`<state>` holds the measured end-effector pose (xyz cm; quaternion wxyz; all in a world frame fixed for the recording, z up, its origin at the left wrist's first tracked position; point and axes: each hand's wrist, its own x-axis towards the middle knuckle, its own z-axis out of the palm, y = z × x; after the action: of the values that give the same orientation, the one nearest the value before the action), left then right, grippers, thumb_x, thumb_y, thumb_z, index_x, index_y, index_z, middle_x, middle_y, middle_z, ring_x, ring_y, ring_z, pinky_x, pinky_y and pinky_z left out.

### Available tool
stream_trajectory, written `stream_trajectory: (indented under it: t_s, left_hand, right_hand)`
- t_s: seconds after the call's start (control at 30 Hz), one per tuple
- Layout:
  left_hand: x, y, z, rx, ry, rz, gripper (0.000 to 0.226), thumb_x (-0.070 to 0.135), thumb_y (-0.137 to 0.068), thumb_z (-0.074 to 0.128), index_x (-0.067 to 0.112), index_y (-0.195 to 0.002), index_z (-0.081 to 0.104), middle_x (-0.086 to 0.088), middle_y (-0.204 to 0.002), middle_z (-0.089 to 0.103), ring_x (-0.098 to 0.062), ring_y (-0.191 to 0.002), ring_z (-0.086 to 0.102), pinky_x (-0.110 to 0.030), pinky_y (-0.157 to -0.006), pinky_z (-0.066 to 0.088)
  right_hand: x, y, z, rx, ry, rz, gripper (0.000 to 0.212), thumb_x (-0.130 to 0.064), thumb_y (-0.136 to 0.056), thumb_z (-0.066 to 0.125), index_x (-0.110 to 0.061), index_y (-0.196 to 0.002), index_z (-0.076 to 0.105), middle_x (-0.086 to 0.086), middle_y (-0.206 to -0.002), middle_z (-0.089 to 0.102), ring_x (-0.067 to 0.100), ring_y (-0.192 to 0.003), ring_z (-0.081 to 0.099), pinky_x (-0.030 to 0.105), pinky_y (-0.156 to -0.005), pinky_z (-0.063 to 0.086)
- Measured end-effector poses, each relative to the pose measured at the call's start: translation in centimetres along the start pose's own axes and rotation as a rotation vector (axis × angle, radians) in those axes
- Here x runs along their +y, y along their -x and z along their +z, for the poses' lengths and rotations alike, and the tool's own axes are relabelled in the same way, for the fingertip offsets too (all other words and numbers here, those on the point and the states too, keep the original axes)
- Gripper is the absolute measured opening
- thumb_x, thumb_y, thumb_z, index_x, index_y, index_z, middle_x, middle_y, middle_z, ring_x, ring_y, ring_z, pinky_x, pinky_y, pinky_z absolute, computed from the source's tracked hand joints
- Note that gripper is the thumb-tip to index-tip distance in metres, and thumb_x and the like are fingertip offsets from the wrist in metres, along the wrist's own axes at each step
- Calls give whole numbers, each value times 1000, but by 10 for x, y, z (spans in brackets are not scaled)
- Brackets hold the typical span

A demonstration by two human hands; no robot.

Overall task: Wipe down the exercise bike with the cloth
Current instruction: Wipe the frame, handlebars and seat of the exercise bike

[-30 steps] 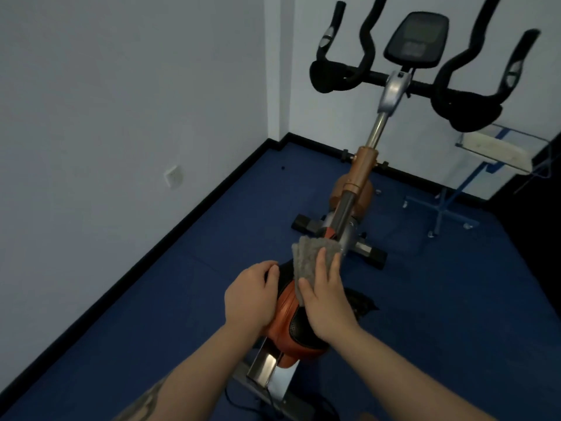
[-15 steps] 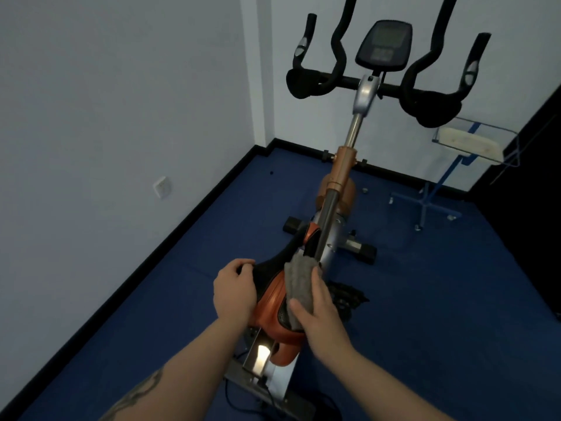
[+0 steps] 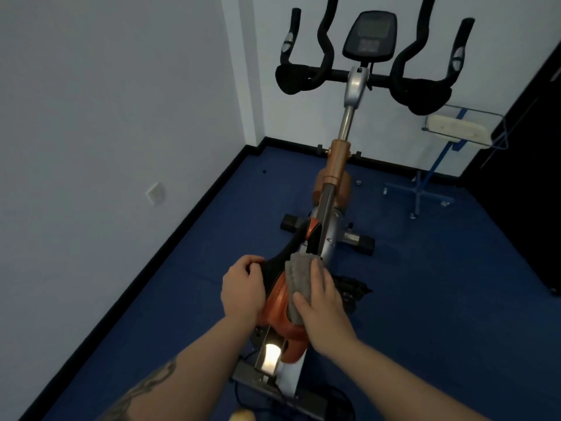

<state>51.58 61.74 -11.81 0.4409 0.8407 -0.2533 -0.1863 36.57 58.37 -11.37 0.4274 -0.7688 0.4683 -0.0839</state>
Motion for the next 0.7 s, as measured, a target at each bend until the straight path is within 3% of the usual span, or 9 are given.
stream_trajectory:
  t_s: [0.13,0.23,0.3,0.37,0.43,0.47,0.53,0.6,0.7]
  left_hand:
    - [-1,1,0,-70,-123,43,28,20,-98,37,32,-98,62,13,-86,63,-4,-74,58,-31,-64,47]
    - [-3,-8,-1,-210,-303,107,31,26,-101,30,29,-110,59,10,-88,61,-10,-77,56,-31,-65,41]
    - [-4,-16,-4,-325,-335,152,33,29,-103,28,27,-115,59,8,-92,60,-11,-80,55,-30,-67,38]
    - [-6,-21,-6,-398,-317,170,34,30,-104,27,27,-115,59,8,-93,61,-10,-81,56,-30,-68,38]
    - [-7,-22,-8,-423,-314,177,34,31,-104,26,27,-113,58,9,-91,61,-9,-79,56,-30,-67,39]
    - [-6,-24,-9,-434,-315,182,33,31,-104,26,27,-110,57,8,-89,62,-8,-78,56,-31,-66,39]
    - [-4,-27,-9,-447,-329,197,30,30,-103,25,25,-102,55,6,-84,61,-10,-74,56,-32,-63,39]
    - [-2,-30,-9,-473,-345,226,28,29,-103,25,22,-92,49,3,-80,59,-11,-69,54,-32,-58,36]
    - [-3,-34,-10,-509,-333,259,29,32,-104,26,21,-83,43,1,-78,57,-13,-67,53,-30,-53,31]
  right_hand:
    - [-17,-10,-8,78,-36,132,67,-42,-104,29,-25,-155,-11,2,-162,14,23,-139,34,38,-110,36]
    - [-21,23,20,156,278,113,70,-49,-102,23,-26,-151,-22,4,-164,-8,25,-147,11,39,-119,21]
    - [-19,25,26,115,310,156,72,-53,-101,22,-28,-150,-25,4,-162,-15,26,-149,0,40,-122,11]
    - [-24,9,10,68,141,296,66,-53,-101,23,-23,-155,-2,10,-161,12,27,-144,23,41,-118,23]
    - [-34,-11,-11,110,-75,385,47,-51,-102,19,-19,-134,33,9,-125,55,22,-108,55,40,-97,43]
    - [-40,-19,-16,158,-56,388,41,-48,-103,18,-17,-122,38,3,-108,59,19,-91,57,38,-83,46]
    - [-47,-25,-12,259,68,374,34,-42,-105,21,-15,-117,36,1,-94,59,21,-78,57,37,-69,46]
    - [-52,-19,4,357,76,391,30,-41,-104,25,-18,-122,33,3,-97,61,22,-80,60,36,-67,48]
    - [-51,-2,29,484,100,403,34,-41,-102,29,-24,-131,37,0,-120,58,18,-105,56,40,-89,46]
